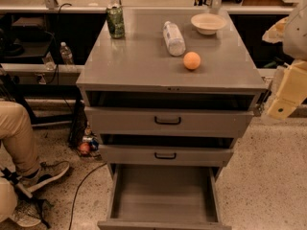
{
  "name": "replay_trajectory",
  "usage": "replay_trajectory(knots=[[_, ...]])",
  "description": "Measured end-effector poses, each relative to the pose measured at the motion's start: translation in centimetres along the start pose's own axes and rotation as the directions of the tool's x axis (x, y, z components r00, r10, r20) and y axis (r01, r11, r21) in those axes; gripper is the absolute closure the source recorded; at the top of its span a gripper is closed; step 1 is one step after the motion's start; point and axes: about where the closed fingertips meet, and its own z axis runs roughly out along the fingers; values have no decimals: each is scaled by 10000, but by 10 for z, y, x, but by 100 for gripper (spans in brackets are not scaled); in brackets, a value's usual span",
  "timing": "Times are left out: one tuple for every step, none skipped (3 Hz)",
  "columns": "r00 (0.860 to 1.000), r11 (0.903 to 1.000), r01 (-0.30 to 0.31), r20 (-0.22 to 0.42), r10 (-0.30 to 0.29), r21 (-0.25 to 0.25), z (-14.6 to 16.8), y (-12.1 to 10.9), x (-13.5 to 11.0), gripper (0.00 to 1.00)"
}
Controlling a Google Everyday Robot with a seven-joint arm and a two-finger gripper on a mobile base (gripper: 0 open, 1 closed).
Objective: Place orange into bottom drawer
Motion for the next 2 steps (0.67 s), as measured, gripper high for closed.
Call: replay_trajectory(knots=[[10000,10000,-1,1,1,0,0,0,0,0],[9940,9960,-846,720,824,288,15,-21,2,0]])
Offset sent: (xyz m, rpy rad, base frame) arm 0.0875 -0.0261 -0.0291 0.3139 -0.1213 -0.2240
